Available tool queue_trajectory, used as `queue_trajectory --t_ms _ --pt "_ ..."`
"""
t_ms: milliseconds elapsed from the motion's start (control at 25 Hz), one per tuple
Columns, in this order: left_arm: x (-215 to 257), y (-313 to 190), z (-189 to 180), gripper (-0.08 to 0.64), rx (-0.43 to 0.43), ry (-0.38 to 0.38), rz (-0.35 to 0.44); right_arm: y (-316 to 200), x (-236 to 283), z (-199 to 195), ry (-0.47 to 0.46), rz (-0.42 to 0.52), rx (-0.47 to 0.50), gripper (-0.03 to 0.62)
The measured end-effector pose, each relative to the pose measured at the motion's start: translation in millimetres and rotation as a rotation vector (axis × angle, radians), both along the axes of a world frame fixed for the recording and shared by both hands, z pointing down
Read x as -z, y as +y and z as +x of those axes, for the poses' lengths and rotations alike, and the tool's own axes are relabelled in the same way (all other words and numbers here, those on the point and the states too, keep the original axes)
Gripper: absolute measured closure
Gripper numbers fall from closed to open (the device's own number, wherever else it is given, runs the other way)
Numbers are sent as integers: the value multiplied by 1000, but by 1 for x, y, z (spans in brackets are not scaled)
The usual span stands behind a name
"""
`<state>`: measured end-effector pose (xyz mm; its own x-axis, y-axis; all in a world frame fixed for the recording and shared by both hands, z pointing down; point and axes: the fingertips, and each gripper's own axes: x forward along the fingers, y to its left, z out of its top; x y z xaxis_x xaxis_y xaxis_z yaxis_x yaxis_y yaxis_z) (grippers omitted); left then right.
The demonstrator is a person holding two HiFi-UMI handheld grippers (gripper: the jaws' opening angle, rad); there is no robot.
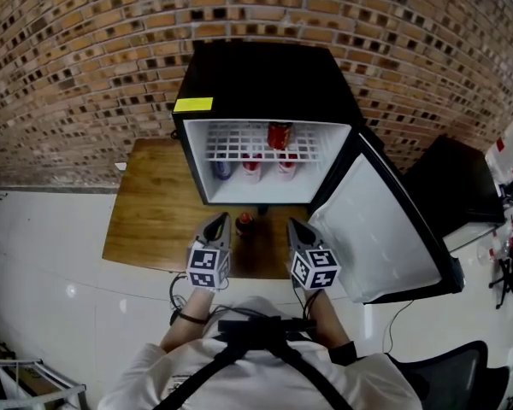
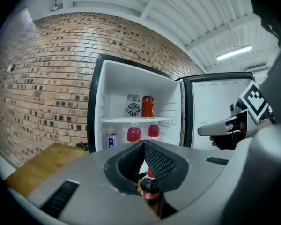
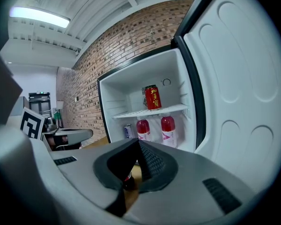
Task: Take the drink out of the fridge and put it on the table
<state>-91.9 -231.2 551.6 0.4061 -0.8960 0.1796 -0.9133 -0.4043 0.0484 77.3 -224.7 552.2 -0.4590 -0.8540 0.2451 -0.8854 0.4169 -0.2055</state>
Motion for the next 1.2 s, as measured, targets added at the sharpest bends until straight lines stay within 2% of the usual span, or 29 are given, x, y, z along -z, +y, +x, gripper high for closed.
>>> queue_trajectory --t_ms 440,1200 --pt "7 -4 -7 558 35 21 -12 3 1 3 10 6 -8 586" --pt "10 -1 -4 558 31 26 -17 8 9 8 21 32 -26 586"
